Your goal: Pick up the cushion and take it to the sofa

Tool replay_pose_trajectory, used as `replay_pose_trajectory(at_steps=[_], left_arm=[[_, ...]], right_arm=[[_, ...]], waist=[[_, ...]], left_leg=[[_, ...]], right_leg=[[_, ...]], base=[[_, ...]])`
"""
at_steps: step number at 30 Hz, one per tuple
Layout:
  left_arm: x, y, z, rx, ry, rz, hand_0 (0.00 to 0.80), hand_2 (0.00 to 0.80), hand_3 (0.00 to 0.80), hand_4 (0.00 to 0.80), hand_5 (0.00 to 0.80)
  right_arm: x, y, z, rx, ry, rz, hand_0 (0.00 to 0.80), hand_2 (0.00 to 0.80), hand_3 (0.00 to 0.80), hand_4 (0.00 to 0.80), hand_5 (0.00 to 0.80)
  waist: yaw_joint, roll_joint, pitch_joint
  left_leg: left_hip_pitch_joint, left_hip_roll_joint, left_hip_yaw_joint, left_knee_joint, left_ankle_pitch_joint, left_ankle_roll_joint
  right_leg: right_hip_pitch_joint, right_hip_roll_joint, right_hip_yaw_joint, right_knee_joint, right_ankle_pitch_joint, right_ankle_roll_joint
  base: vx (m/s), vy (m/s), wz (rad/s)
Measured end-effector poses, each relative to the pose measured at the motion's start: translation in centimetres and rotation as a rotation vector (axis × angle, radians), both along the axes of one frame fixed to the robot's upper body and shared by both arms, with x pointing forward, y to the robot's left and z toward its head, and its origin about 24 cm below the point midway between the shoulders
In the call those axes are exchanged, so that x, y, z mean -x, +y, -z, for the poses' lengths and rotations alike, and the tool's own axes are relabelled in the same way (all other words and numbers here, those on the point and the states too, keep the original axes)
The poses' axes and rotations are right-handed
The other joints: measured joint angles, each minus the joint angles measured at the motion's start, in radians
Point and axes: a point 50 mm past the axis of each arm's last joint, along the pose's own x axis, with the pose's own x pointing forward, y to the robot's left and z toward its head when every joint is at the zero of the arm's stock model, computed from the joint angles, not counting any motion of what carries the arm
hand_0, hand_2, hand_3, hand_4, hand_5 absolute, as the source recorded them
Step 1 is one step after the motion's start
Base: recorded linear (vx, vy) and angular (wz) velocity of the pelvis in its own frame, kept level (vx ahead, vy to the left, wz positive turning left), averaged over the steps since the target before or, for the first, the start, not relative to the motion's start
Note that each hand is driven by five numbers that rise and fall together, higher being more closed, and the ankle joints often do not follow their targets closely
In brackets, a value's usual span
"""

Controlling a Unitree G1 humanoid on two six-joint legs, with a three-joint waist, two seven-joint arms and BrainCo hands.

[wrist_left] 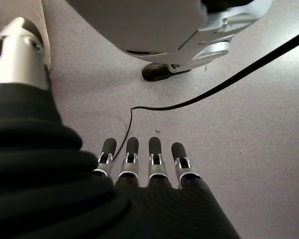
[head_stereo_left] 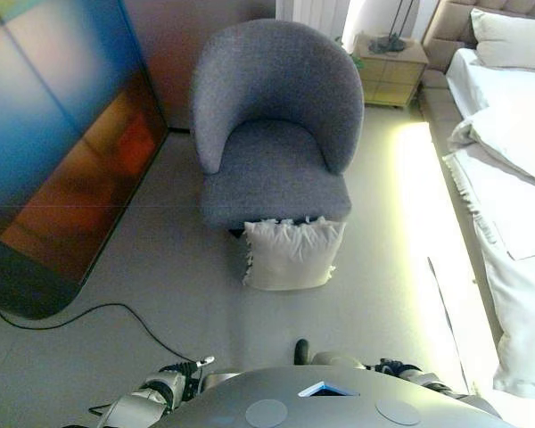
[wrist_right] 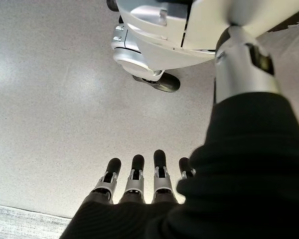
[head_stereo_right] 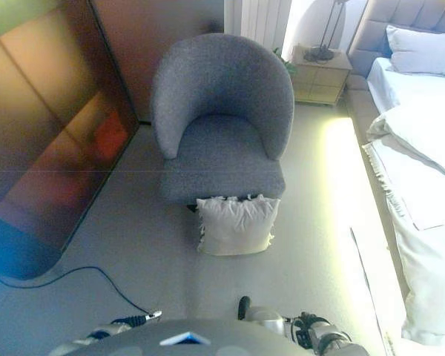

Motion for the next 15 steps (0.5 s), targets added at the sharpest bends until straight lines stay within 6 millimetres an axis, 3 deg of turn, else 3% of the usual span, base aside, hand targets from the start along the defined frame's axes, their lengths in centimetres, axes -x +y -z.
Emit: replay_pose_trajectory(at_steps=[15], left_arm=[[-0.14, -0.02, 0.00, 0.005, -0.015, 0.006, 0.000, 0.000, 0.000, 0.000, 0.000]], right_arm=[[0.20, 0.08, 0.04, -0.003, 0.004, 0.002, 0.000, 0.000, 0.000, 0.000, 0.000]], waist=[[0.001, -0.005, -0.010]], left_leg=[[0.001, -0.001, 0.000, 0.000, 0.003, -0.006]], right_leg=[[0.001, -0.001, 0.000, 0.000, 0.000, 0.000]], base=[[0.000, 0.000, 0.00]])
